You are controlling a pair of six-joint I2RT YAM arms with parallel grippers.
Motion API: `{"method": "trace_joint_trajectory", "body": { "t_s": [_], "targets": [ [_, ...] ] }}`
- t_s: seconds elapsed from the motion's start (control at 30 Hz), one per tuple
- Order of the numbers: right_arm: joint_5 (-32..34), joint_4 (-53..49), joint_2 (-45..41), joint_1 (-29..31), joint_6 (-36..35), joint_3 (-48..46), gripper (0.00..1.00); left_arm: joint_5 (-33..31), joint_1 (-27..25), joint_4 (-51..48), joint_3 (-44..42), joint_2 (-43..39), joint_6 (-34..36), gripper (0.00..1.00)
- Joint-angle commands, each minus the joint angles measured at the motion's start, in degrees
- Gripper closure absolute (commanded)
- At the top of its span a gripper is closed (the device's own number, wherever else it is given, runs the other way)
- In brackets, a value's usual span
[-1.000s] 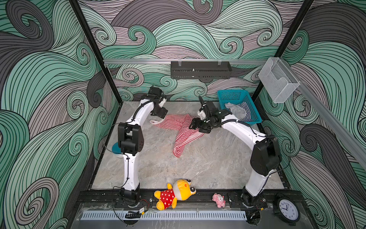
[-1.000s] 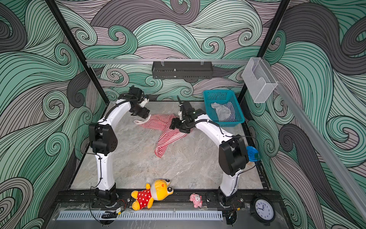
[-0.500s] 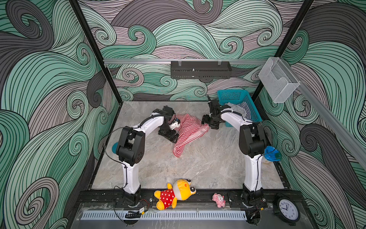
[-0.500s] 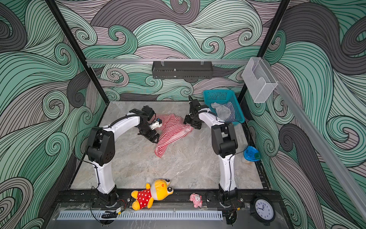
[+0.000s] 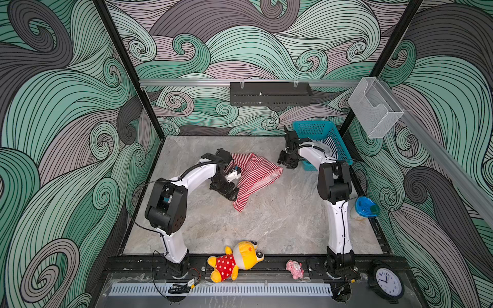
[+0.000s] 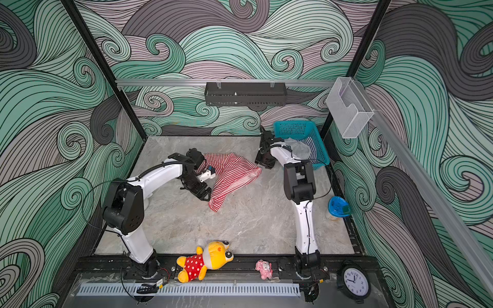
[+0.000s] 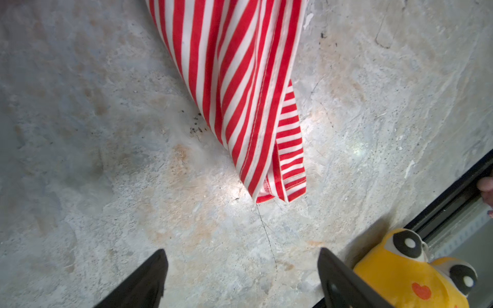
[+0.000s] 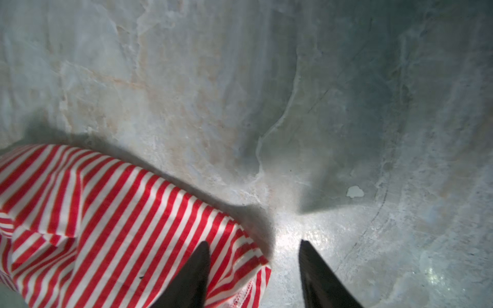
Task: Fold and stack the tank tops
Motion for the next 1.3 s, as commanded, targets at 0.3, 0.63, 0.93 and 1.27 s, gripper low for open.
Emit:
{"method": "trace_joint_trajectory", "body": {
  "t_s": [0.3, 0.63, 0.93, 1.27],
  "targets": [
    [1.20, -1.38, 0.68, 1.71, 0.54, -2.73, 0.59, 0.04, -0.26, 1.13, -3.49, -2.63, -0.57, 0.09],
    [2.19, -0.67, 1.66, 1.67, 1.00, -2.61, 0.77, -0.66, -0.26, 2.54, -6.16, -3.73, -1.01, 0.09],
    [1.23, -0.49, 0.45, 1.62, 0.29, -2.58, 0.97, -0.21, -0.20, 2.71, -6.79, -3.93, -1.01, 0.09],
    [2.16, -0.18, -9.31, 3.34, -0.35, -7.85, 1.00, 2.43, -0.65, 1.93, -6.96, -3.00, -0.75, 0.08]
  ]
}}
